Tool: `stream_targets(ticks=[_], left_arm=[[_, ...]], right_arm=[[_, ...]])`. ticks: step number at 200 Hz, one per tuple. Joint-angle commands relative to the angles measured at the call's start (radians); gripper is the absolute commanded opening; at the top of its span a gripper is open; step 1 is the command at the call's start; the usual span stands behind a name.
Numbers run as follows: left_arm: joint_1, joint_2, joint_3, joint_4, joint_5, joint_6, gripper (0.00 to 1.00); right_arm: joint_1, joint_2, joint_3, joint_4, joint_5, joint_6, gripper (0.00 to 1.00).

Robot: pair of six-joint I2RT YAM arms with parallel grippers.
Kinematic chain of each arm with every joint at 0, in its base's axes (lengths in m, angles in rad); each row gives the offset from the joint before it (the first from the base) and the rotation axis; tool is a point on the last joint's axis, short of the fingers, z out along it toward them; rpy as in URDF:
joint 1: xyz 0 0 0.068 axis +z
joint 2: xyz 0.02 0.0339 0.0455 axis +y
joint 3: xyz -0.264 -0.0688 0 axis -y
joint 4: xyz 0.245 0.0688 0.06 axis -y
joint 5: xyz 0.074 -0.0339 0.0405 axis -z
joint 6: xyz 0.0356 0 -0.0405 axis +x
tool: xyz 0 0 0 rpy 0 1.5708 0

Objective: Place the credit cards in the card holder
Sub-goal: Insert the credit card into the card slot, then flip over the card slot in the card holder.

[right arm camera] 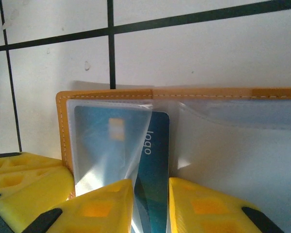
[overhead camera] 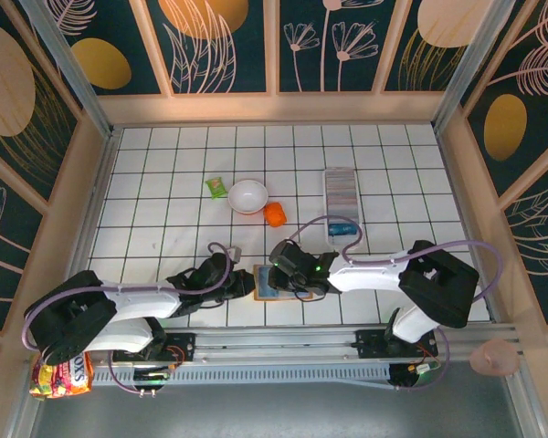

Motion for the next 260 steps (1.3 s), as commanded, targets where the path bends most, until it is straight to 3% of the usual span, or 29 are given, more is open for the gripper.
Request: stream_targets(ticks=[1,76,110,173,260], left_arm=[[-0.005,-0.023,-0.012,0.004,0.020,0.004,0.09],[-0.006,-0.019,-0.011,0.010,0.036,0.008,0.17],[-0.005,-0.023,-0.014,0.010,0.041,0.004,0.22],[-0.006,-0.049,-0.023,0.001,0.031,-0.007,0.27],[-0.005,-0.026,-0.022,0.000,0.034,-0.001,0.23]], right_arm=[[0.014,-0.044,0.019,0.049,0.050,-0.002,0.28],[0.083,-0.289,-0.032,-0.204,0.277,0.130,0.39],[0.129,-0.348,-0.081,-0.252,0.297,0.220,0.44],[0.154,-0.316,-0.163,-0.128,0.267,0.264,0.45],[0.154,-0.220,-0.126,-0.193,0.280,0.275,0.50]])
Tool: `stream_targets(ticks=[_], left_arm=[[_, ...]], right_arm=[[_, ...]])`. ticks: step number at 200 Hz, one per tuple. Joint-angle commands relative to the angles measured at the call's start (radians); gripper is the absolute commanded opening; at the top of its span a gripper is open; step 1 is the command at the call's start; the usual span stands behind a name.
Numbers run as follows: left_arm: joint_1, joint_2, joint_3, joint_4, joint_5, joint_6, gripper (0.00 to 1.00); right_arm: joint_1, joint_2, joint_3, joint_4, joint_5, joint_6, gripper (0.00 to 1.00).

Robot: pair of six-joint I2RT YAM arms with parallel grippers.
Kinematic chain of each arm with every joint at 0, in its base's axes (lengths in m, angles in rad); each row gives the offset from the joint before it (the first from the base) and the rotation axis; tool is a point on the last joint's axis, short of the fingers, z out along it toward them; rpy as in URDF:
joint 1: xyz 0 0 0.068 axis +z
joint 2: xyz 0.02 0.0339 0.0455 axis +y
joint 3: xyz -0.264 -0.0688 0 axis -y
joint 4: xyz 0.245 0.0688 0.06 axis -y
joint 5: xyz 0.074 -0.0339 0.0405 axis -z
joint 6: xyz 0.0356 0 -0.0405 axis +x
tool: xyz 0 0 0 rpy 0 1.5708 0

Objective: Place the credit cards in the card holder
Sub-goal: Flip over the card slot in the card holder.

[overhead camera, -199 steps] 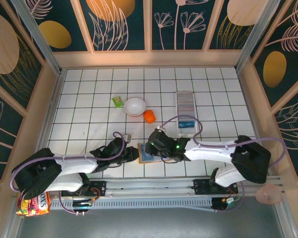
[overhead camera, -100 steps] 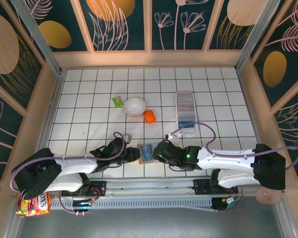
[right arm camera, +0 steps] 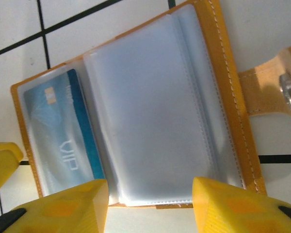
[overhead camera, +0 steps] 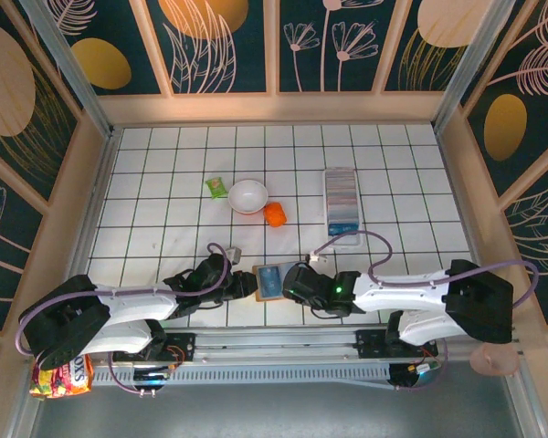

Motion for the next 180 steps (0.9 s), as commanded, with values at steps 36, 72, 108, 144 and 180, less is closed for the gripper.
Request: stream_targets(ticks=[36,72,108,144,180], left_arm=[[-0.006,0.034,-0.011,0.020,0.022,-0.005,0.21],[-0.007,0.046,-0.008,0.023,0.031,-0.004,0.19],[-0.006,0.053,-0.006,0.017,0.023,0.000,0.19],[-0.005,0.068,-0.005,0.023,0.022,-0.002,0.18],[-0.006,0.069,-0.002,0.016,0.012,-0.004,0.17]], right_arm=[[0.009,0.056,0.034,-0.002,0.026,0.010,0.50],[0.004,0.086,0.050,0.050,0.019,-0.017,0.50],[-0.007,0.115,0.054,0.121,-0.010,-0.036,0.50],[-0.006,0.126,0.060,0.176,-0.023,-0.043,0.50],[-0.007,0.148,0.048,0.278,-0.045,-0.038,0.50]])
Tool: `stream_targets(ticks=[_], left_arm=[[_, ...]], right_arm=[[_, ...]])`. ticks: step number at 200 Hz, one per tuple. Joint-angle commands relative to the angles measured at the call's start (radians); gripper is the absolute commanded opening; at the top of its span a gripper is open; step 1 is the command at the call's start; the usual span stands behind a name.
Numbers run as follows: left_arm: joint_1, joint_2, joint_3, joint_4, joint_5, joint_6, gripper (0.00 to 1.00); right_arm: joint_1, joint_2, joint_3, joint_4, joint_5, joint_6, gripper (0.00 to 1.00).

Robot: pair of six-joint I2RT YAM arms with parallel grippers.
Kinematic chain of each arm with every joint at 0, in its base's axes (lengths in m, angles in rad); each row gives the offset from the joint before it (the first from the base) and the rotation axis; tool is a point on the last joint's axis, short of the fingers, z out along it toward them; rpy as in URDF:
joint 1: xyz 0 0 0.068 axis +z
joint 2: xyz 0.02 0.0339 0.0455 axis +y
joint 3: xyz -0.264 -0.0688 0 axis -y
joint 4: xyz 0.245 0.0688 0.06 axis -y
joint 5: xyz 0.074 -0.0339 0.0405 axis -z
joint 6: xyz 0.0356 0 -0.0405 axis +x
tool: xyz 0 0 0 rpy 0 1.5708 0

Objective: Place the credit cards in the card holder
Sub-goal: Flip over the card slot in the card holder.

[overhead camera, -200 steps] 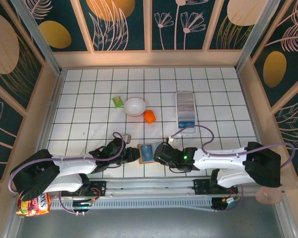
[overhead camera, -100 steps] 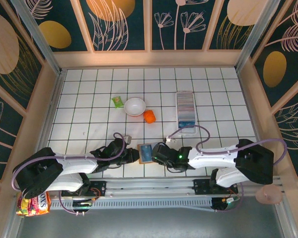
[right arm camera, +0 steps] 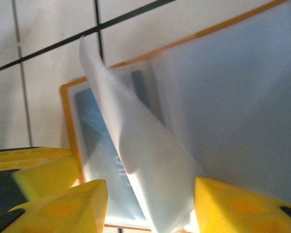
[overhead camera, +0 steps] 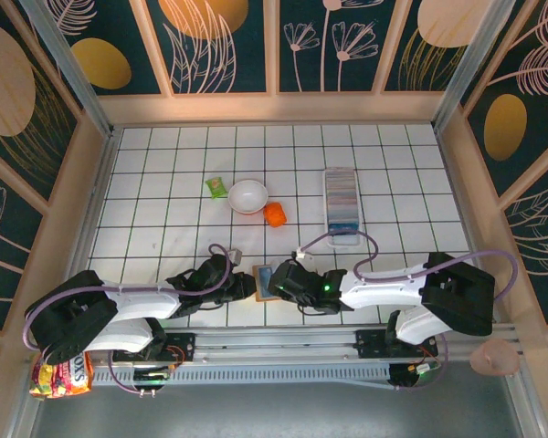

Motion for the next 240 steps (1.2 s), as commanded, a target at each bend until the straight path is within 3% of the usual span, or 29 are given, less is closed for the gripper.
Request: stream_targets(ticks=[1,50,80,138,156,180,208,230,240], left_arm=[[-0.006,0.023,-0.002,0.005,0.004,-0.004,0.17],[-0.005,0.010,-0.007,-0.017,-0.018,-0.011,0.17],[-0.006,-0.043,-0.041,-0.018,-0.043,-0.055,0.19],[-0.006,-0.281,-0.053,-0.249,-0.208,-0.100,0.25],[-0.005,-0.381,-0.050,-0.340,-0.265,-0.115,0.28],[-0.006,-0.495,-0.042,-0.437,-0.312,-0.129,0.38],[-0.006,-0.566,-0.026,-0.472,-0.335,-0.130,0.43],[-0.005,-0.542,0.000,-0.451,-0.333,-0.112,0.48],[-0.006,-0.513,0.017,-0.444,-0.332,-0.108,0.50]], right_arm=[[-0.004,0.026,0.007,0.083,-0.011,-0.007,0.50],[0.003,0.019,0.004,0.182,-0.022,-0.023,0.49],[0.003,0.006,-0.029,0.336,-0.053,-0.043,0.49],[-0.002,-0.002,-0.036,0.584,-0.117,-0.144,0.49],[-0.002,-0.018,0.028,0.544,-0.143,-0.242,0.49],[-0.022,-0.079,0.100,0.395,-0.081,-0.363,0.50],[-0.200,-0.183,0.146,0.265,-0.178,-0.548,0.51],[-0.368,-0.245,0.232,0.135,-0.208,-0.873,0.53],[-0.439,-0.261,0.258,0.097,-0.301,-1.148,0.54]])
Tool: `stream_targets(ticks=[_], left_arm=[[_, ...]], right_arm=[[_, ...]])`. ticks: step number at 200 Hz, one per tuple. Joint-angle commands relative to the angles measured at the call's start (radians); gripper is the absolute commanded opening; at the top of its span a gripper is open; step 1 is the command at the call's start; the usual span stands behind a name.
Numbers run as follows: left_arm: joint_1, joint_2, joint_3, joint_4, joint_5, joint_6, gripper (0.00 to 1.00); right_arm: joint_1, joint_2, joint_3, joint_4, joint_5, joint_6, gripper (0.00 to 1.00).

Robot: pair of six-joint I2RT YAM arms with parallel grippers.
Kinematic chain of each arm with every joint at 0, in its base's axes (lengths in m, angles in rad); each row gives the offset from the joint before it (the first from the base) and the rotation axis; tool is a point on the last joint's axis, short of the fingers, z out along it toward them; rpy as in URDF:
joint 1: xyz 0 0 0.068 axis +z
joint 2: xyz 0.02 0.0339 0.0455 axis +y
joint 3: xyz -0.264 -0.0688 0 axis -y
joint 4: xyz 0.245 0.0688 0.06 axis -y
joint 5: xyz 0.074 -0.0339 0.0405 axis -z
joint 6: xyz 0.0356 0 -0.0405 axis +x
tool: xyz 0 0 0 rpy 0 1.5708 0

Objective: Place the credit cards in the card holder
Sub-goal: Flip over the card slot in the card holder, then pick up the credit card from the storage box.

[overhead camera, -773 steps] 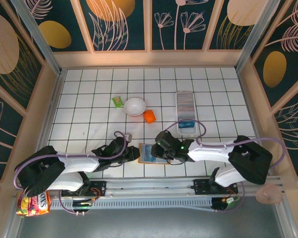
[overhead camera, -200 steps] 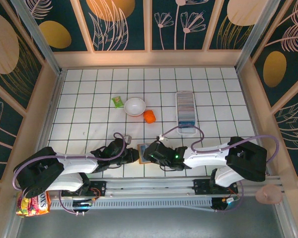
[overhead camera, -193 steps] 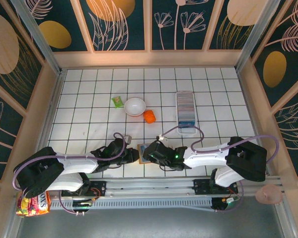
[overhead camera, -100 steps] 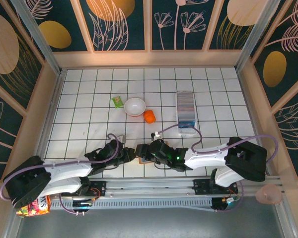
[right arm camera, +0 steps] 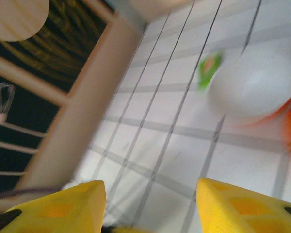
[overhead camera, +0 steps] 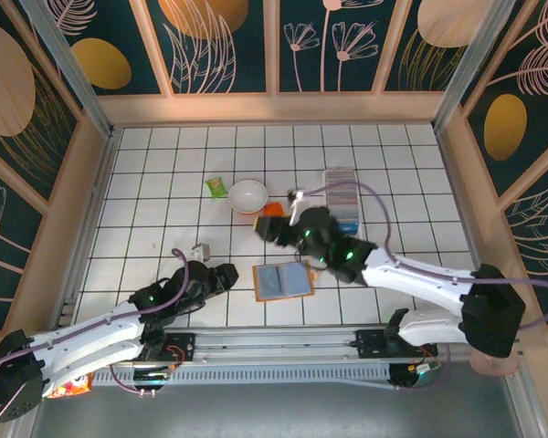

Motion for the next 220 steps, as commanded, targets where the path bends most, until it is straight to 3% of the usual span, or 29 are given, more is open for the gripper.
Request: stream_targets(ticks=[1,16,35,58,80,103,127,220], left_arm=[[-0.005,0.039,0.054,-0.029,-0.028,0.004,0.50],[-0.004,0.083,0.068,-0.001,-0.016,0.006,0.51],[-0.004,0.126,0.069,0.048,0.004,0.003,0.51],[-0.005,0.164,0.061,0.103,0.020,0.003,0.52],[-0.004,0.210,0.071,0.134,0.030,0.021,0.51],[-0.004,0.282,0.097,0.162,0.062,0.051,0.52],[-0.005,0.361,0.137,0.161,0.113,0.075,0.53],[-0.005,0.403,0.143,0.183,0.157,0.071,0.54]], right_arm=[[-0.133,-0.059,0.079,-0.161,-0.121,-0.570,0.54],[-0.221,-0.078,0.086,-0.218,-0.147,-0.922,0.54],[-0.362,-0.092,0.105,-0.374,-0.277,-1.349,0.56],[-0.547,-0.033,0.190,-0.593,-0.356,-1.598,0.61],[-0.567,0.000,0.175,-0.613,-0.193,-1.809,0.66],[-0.625,0.044,0.179,-0.620,-0.157,-1.894,0.70],[-0.622,0.086,0.133,-0.600,-0.080,-2.002,0.76],[-0.547,0.184,0.036,-0.452,-0.032,-2.054,0.86]])
